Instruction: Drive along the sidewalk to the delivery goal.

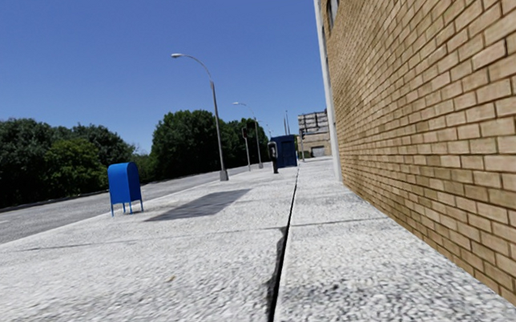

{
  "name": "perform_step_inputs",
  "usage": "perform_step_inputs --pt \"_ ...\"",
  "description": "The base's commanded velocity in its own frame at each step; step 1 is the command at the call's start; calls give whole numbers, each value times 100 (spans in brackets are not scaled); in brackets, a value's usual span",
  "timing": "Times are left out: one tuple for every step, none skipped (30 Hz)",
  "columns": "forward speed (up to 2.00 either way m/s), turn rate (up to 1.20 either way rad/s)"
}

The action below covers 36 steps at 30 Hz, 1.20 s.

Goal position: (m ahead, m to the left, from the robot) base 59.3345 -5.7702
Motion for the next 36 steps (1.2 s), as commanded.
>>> perform_step_inputs --pt "200 0" --pt "200 0" --pt "200 0" --pt "200 0" --pt "200 0" --pt "200 0" --pt "200 0" --pt "200 0" --pt "200 0" --pt "200 0" --pt "200 0" --pt "200 0" --pt "200 0" --pt "200 0" --pt "200 0" --pt "200 0" --pt "200 0" --pt "200 0" --pt "200 0" --pt "200 0" --pt "200 0" --pt "200 0" --pt "200 0" --pt "200 0" --pt "200 0" --pt "200 0" --pt "200 0" --pt "200 0" --pt "200 0" --pt "200 0" --pt "200 0" --pt "200 0" --pt "200 0" --pt "200 0" --pt "200 0" --pt "200 0"
